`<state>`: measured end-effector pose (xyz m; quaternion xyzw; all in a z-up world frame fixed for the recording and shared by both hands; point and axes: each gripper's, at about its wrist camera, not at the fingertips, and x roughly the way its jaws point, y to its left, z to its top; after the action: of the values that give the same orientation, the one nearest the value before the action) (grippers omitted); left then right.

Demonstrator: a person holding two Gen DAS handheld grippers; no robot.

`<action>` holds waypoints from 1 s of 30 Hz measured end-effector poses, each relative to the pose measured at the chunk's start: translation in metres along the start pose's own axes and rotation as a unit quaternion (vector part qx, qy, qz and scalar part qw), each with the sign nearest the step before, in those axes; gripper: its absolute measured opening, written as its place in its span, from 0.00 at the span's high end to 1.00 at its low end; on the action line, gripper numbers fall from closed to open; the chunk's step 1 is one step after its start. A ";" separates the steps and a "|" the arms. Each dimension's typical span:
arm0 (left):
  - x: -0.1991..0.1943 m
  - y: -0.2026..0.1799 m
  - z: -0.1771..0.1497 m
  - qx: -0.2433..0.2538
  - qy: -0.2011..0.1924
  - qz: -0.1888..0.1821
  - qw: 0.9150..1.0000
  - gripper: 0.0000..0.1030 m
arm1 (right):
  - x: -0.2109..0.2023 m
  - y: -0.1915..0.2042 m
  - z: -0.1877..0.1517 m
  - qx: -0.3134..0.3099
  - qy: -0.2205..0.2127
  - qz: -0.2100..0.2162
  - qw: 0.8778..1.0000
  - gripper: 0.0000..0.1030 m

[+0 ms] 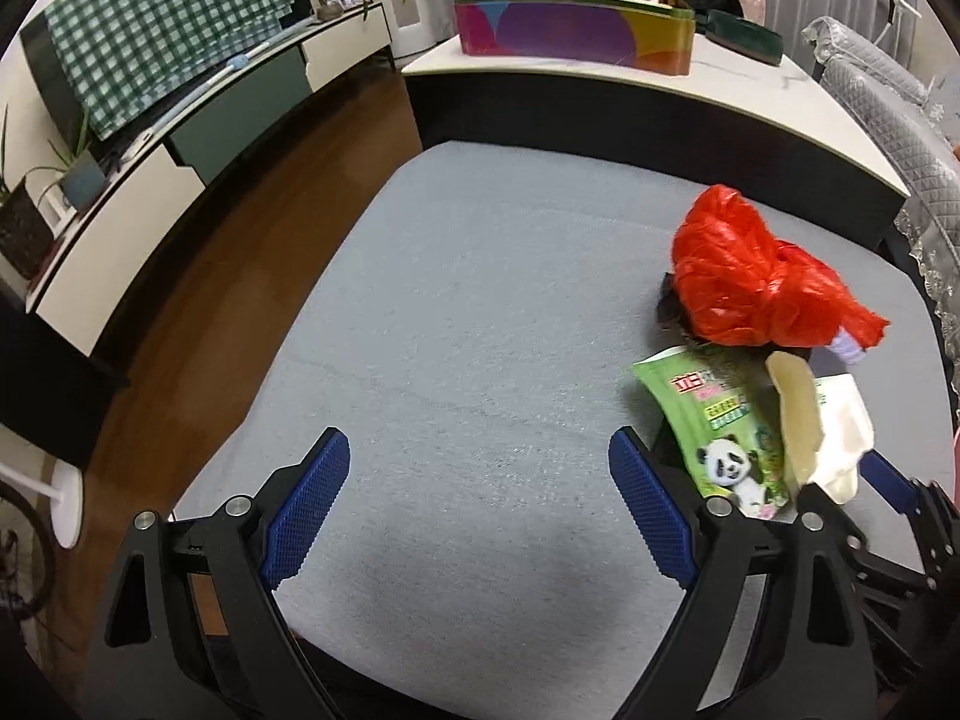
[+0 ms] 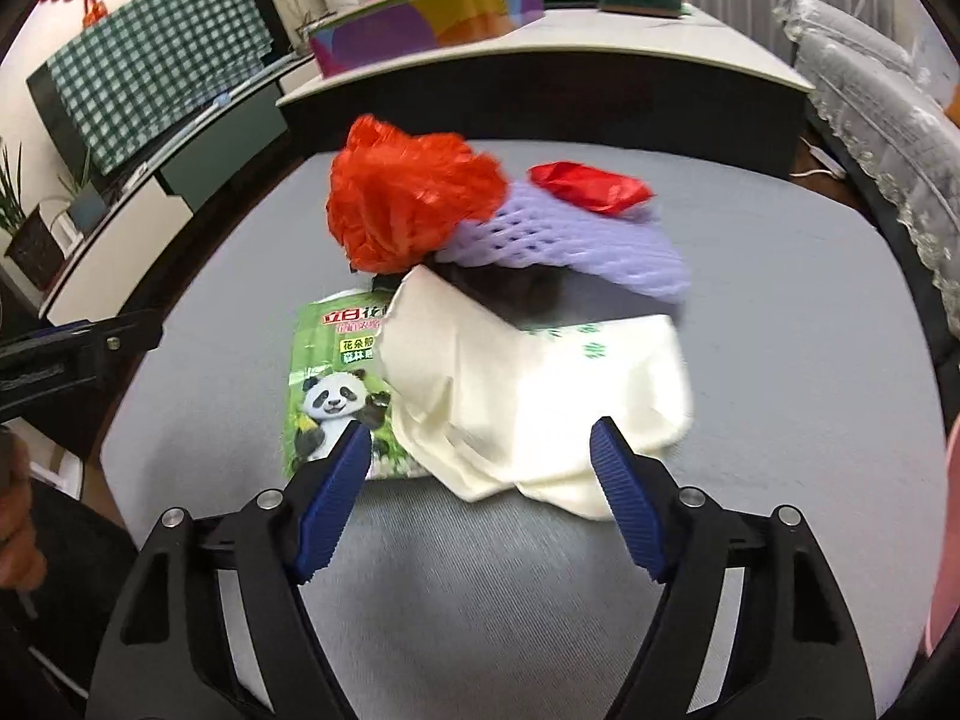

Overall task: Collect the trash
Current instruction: 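Grasp the white paper bag with the right tool and lift it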

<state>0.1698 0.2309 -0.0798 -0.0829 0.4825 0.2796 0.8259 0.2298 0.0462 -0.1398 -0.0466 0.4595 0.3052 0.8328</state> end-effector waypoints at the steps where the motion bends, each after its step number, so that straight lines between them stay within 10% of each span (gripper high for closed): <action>1: 0.003 0.001 0.000 -0.002 0.006 -0.002 1.000 0.17 | 0.005 0.002 0.000 -0.001 0.003 0.000 1.000 0.28; 5: 0.012 0.006 -0.001 -0.004 0.022 -0.006 1.000 0.17 | 0.024 0.003 0.001 0.000 0.014 -0.008 1.000 0.28; 17: 0.004 -0.004 -0.003 0.007 0.006 -0.028 1.000 0.17 | -0.005 -0.002 0.006 -0.021 -0.023 -0.035 0.999 0.87; 30: 0.024 -0.069 -0.019 0.027 0.062 -0.124 0.990 0.17 | -0.062 -0.062 -0.014 0.028 -0.044 -0.080 0.995 0.90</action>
<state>0.2024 0.1750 -0.1191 -0.1373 0.5257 0.1564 0.8248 0.2288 -0.0379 -0.1109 -0.0464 0.4254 0.2264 0.8750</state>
